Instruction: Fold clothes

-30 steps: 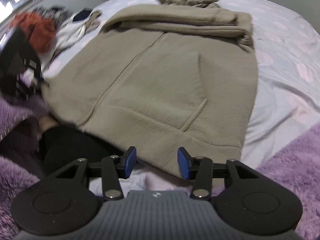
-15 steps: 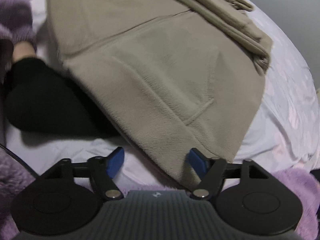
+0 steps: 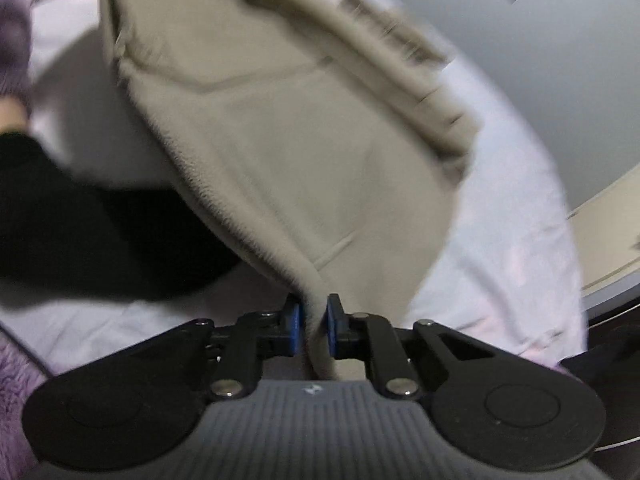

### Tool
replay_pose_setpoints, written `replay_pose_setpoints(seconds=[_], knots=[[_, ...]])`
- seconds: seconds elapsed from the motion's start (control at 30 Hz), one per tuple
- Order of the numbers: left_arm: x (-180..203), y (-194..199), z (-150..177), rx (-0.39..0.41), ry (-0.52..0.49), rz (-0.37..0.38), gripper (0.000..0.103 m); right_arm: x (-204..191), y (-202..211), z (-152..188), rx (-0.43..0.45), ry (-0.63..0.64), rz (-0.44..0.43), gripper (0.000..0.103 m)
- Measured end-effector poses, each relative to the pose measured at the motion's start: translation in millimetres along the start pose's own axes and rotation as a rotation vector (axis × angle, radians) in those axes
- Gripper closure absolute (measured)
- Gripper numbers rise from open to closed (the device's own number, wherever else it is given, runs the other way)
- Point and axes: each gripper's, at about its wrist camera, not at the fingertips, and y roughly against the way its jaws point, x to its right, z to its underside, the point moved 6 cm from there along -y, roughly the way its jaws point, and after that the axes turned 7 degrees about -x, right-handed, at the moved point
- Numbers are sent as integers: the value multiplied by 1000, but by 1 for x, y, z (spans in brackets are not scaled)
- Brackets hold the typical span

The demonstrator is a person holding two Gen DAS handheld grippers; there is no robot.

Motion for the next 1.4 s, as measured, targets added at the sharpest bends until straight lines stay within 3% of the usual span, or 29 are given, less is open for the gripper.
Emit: replay_pose_setpoints(seconds=[0.33, 0.5, 0.63, 0.9, 1.2, 1.4], knots=[[-16, 66, -12, 193, 55, -151, 93, 70, 92, -42, 348, -79, 248, 92], [-19, 104, -13, 273, 43, -194, 93, 84, 137, -45, 419, -70, 294, 93], [-8, 129, -7, 292, 1, -200, 93, 90, 170, -37, 441, -47, 308, 93], [24, 145, 30, 209, -72, -112, 93, 80, 227, -4, 373, 62, 172, 92], [50, 79, 59, -18, -170, 77, 93, 47, 198, 26, 162, 190, -80, 91], [59, 71, 75, -109, -211, 187, 90, 34, 205, 46, 79, 242, -203, 90]])
